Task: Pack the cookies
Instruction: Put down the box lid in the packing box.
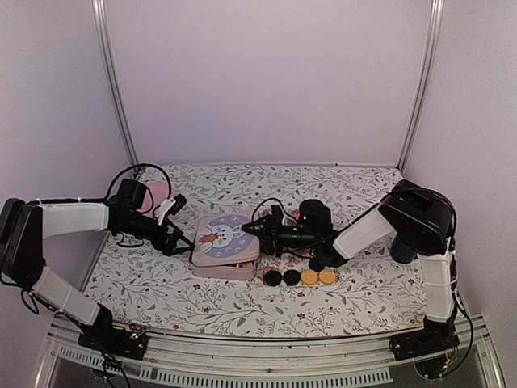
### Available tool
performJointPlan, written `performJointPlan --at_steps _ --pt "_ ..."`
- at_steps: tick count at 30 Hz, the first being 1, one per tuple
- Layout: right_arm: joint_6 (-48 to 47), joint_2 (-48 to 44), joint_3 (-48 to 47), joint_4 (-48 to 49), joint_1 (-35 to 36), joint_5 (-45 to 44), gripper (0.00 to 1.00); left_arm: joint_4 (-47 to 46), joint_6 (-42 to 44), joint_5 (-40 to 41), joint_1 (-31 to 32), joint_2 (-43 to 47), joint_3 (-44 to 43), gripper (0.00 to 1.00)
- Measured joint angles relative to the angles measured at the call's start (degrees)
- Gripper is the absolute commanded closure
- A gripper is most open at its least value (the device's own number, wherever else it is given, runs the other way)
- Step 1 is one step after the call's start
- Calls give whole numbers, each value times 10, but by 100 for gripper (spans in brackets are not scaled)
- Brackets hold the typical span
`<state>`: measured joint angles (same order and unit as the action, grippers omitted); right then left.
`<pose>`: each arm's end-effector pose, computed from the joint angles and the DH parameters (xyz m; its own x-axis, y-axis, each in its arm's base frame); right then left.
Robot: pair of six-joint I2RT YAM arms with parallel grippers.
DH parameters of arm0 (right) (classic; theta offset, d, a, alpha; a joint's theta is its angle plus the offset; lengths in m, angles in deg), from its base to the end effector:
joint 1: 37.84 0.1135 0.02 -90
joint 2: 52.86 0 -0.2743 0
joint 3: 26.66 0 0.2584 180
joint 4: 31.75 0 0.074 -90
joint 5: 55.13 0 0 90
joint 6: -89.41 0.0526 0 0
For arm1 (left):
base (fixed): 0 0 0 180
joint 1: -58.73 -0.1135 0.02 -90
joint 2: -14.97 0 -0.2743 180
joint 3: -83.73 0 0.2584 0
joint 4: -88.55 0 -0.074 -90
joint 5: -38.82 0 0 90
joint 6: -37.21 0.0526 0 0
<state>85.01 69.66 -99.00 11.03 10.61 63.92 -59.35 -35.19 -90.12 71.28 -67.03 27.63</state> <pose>0.2806 0.3551 0.1309 -0.9773 0.2114 -0.0137 0.0105 0.1129 0.9935 0.2614 -0.0921 0.1748 -0.6396 0.3833 -0.6663 0.7213 0.5990 -0.3478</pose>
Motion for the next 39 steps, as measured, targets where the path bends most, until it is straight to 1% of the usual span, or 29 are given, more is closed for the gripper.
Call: performJointPlan --at_steps 2,6,9,18,23,24,27,31,35,39 --pt "-14 -7 0 -32 1 -2 42 -18 -6 8 4 -12 1 4" --pt "-44 -26 0 -87 0 -1 36 -40 -16 27 7 -39 1 6" --pt "-59 -33 -1 -113 -1 6 35 -47 -19 42 8 -50 1 7" --pt "-123 -63 -27 -242 -14 57 35 -56 -26 80 16 -57 -9 7" --pt "-180 -66 -80 -369 -24 88 33 -55 -24 85 16 -57 -10 6" --pt "-201 -66 -105 -417 -25 91 33 -55 -23 85 16 -58 -12 6" --pt "-254 -66 -165 -518 -27 92 32 -52 -21 84 17 -58 -23 6" --pt "-323 -63 -235 -637 -27 88 32 -52 -21 78 17 -58 -29 4" --pt "-374 -54 -271 -719 -27 80 31 -51 -21 73 17 -58 -29 3" --pt "-405 -35 -283 -773 -27 75 31 -52 -21 65 17 -58 -29 3"
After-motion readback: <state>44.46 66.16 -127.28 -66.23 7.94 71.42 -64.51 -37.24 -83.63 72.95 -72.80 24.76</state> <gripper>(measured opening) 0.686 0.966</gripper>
